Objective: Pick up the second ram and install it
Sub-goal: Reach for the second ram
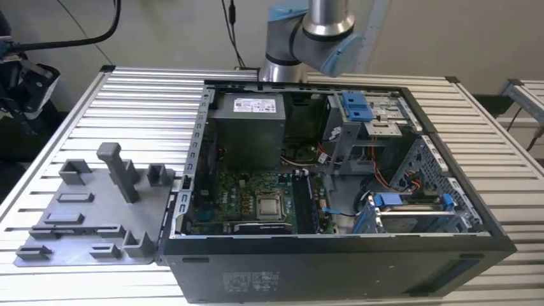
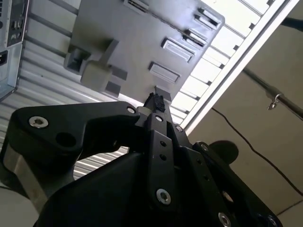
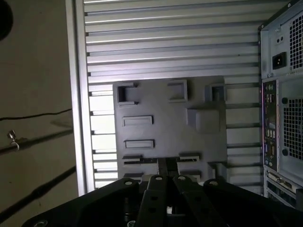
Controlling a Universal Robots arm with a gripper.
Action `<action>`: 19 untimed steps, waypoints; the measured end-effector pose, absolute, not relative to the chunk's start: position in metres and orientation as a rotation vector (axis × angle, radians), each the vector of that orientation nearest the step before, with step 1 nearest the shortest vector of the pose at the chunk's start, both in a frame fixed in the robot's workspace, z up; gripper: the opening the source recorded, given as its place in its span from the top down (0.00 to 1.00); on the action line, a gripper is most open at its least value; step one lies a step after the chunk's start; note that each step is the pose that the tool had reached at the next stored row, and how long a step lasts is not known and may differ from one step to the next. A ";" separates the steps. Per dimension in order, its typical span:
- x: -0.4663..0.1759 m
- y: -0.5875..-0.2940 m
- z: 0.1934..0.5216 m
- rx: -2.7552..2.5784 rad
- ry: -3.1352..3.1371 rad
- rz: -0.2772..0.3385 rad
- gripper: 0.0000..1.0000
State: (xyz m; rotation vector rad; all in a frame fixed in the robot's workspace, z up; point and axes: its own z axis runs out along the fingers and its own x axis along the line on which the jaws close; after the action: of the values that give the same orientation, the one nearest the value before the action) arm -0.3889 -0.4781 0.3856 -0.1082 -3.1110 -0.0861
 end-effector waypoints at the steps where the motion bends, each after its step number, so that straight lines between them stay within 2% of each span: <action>1: -0.389 -0.480 0.386 -0.108 -3.111 -0.086 0.89; 19: -0.389 -0.505 0.383 -0.108 -3.111 -0.087 0.89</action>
State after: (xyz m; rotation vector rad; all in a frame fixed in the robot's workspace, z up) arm -0.3889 -0.5048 0.3833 -0.1083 -3.1109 -0.0867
